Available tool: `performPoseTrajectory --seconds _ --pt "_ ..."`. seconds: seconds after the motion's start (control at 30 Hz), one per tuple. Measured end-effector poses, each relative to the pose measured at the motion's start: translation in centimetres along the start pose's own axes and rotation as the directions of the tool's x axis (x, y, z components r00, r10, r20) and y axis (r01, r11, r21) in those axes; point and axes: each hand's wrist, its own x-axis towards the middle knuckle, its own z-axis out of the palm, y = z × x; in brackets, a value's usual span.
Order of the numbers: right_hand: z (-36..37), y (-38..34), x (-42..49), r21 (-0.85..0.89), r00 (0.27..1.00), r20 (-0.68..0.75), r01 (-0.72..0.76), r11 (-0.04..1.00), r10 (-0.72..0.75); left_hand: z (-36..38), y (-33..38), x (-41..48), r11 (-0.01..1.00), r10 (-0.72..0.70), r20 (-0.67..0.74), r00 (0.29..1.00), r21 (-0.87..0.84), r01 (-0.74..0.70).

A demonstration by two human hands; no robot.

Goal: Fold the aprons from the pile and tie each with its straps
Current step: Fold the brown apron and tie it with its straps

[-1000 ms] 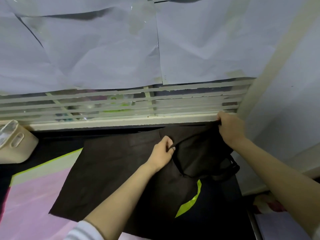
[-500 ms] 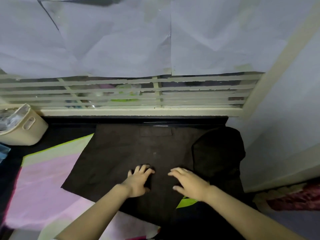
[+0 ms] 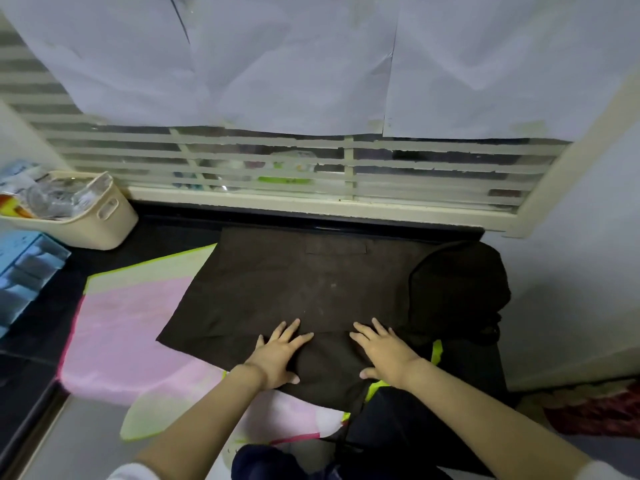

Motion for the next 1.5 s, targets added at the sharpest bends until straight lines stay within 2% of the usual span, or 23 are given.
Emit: performPoseTrajectory --seconds 0.1,0.2,0.33,0.57,0.73,0.8,0.93,1.03,1.17,1.23,1.4,1.5 --pt "-0.6 2.7 -0.9 -0.044 1.0 0.011 -0.008 0.999 0.009 0.6 2.0 0.1 0.997 0.051 -0.026 0.998 0.054 -0.049" --pt "-1.2 5.3 -1.6 -0.005 0.998 -0.018 -0.064 0.998 0.064 1.1 4.1 0.3 0.994 0.104 -0.078 0.992 0.04 -0.101" --pt "-1.5 7.1 -1.8 0.079 0.975 -0.159 -0.147 0.986 0.158 1.4 4.9 0.5 0.997 0.022 -0.234 0.972 -0.066 -0.038" --pt "-1.4 7.3 -0.9 -0.128 0.95 -0.259 -0.214 0.968 0.176 1.6 3.8 1.3 0.983 -0.126 -0.339 0.932 -0.169 0.071" --pt "-1.9 7.8 -0.6 -0.324 0.963 -0.248 -0.188 0.927 0.109 1.2 3.4 2.2 0.986 -0.15 -0.333 0.931 -0.115 0.118" --pt "-2.3 7.8 -0.5 -0.305 0.965 -0.248 -0.166 0.938 0.09 0.9 3.4 2.4 0.99 -0.134 -0.324 0.937 -0.083 0.113" --pt "-4.7 7.0 -1.0 -0.157 0.936 -0.347 -0.12 0.98 0.059 -0.2 2.9 2.2 0.988 -0.151 -0.339 0.929 -0.062 0.138" --pt "-7.0 5.8 -1.9 -0.084 0.923 -0.385 -0.018 0.996 -0.015 -2.7 1.4 1.1 0.978 -0.195 -0.451 0.871 -0.159 0.137" --pt "-8.6 3.7 -2.9 0.018 0.928 -0.348 0.148 0.989 -0.132 -6.5 -1.2 -1.8 0.988 -0.151 -0.677 0.72 -0.104 0.109" --pt "-8.0 2.6 -3.3 0.043 0.936 -0.297 0.211 0.977 -0.189 -7.0 -2.2 -3.1 0.992 -0.128 -0.713 0.69 -0.085 0.096" --pt "-4.3 0.5 -3.3 0.094 0.951 -0.117 0.298 0.95 -0.287 -3.9 -3.5 -4.9 0.995 -0.014 -0.578 0.816 0.071 0.068" --pt "-2.1 -0.3 -3.4 0.102 0.95 -0.009 0.311 0.945 -0.312 -1.1 -3.9 -5.2 0.985 0.021 -0.5 0.866 0.158 0.067"
